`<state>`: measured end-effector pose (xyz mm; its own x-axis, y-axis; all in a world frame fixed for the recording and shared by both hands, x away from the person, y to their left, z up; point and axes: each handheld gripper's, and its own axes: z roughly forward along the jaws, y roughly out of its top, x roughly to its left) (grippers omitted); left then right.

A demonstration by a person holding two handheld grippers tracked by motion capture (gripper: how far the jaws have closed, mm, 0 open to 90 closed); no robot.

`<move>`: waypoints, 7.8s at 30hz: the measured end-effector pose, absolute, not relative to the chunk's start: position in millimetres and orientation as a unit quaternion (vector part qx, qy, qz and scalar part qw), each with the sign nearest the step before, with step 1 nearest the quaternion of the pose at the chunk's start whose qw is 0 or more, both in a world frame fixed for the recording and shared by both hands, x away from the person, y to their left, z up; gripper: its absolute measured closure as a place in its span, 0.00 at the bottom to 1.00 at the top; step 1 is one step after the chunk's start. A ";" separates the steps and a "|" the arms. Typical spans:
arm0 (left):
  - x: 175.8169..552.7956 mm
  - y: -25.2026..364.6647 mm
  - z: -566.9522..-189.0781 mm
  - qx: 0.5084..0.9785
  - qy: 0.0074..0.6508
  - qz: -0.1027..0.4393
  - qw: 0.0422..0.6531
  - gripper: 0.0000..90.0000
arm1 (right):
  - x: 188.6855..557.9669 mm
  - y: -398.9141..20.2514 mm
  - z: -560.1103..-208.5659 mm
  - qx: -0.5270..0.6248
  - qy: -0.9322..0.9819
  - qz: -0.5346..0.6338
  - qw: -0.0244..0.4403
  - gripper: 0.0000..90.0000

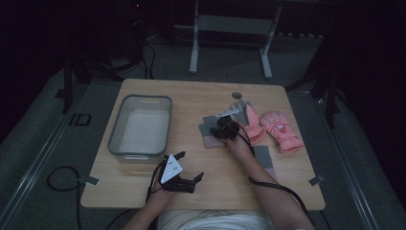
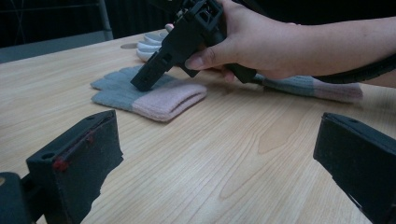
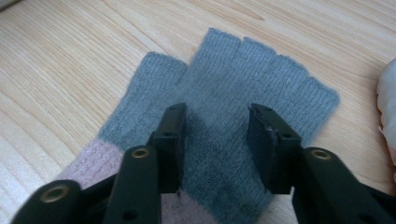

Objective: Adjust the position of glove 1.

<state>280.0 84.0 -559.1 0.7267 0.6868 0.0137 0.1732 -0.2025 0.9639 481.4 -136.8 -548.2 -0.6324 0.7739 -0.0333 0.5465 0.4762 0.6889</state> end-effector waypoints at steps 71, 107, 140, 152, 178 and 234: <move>280.3 83.9 -559.1 0.740 0.294 0.230 0.560 0.00 | 350.5 -236.9 -490.3 0.374 0.821 0.407 0.144 0.52; 280.3 84.4 -559.3 0.735 0.295 0.232 0.564 0.00 | 344.1 -309.3 -544.5 0.381 0.847 0.326 0.173 0.92; 280.6 84.3 -559.2 0.737 0.292 0.231 0.564 0.00 | 342.8 -221.0 -448.2 0.397 0.793 0.431 0.169 0.96; 280.6 84.4 -559.2 0.737 0.292 0.224 0.566 0.00 | 348.9 -185.5 -470.3 0.397 0.808 0.412 0.141 0.96; 280.5 84.2 -559.2 0.738 0.291 0.224 0.566 0.00 | 369.5 -177.2 -531.4 0.429 0.821 0.364 0.099 0.94; 311.2 -10.1 -549.8 0.907 0.041 0.209 0.364 0.34 | 435.7 -195.5 -545.9 0.430 0.830 0.348 0.080 0.40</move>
